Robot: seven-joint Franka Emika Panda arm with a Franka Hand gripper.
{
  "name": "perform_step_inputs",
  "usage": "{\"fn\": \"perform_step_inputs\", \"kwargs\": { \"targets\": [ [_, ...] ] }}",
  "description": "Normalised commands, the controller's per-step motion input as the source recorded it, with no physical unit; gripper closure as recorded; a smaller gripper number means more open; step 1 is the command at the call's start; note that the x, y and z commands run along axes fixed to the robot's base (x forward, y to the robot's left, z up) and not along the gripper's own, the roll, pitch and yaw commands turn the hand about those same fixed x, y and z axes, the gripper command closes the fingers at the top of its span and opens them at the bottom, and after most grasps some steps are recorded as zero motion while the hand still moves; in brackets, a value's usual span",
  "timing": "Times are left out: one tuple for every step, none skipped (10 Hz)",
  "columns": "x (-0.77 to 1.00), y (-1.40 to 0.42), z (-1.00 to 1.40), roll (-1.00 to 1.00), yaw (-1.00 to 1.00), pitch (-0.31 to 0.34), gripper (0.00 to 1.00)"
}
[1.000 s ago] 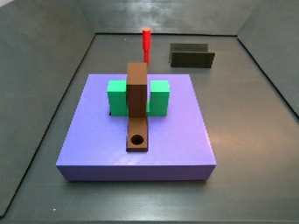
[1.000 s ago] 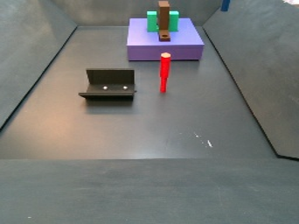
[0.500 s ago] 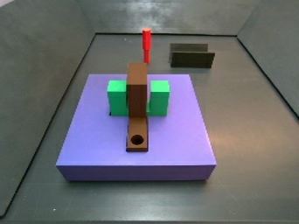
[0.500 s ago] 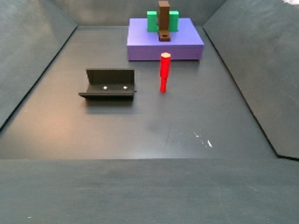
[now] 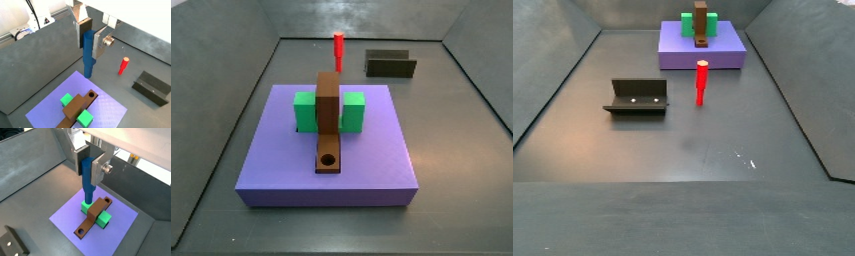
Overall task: Pick up the blue object. Move up. Move to above the board. Insert the blue object.
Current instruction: Move to above the board, then insert the blue object.
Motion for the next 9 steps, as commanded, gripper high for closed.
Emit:
{"fn": "perform_step_inputs", "kwargs": {
  "targets": [
    [0.10,-0.17,0.05,0.04,0.01,0.054,1.00],
    [0.00,0.00,-0.04,0.00,0.00,-0.010,1.00],
    [0.00,0.00,-0.05,0.00,0.00,-0.011,1.00],
    [0.00,0.00,-0.05,0.00,0.00,-0.010,1.00],
    [0.00,0.00,-0.05,0.00,0.00,-0.010,1.00],
    [0.00,0.00,-0.02,0.00,0.00,-0.010,1.00],
    [0.02,-0.26,-0.26,0.00,0.05,-0.123,1.00],
    [0.07,-0.33,-0.26,0.00,0.08,-0.113,1.00],
    [0.10,-0.38,-0.24,0.00,0.13,-0.106,1.00]
  ]
}}
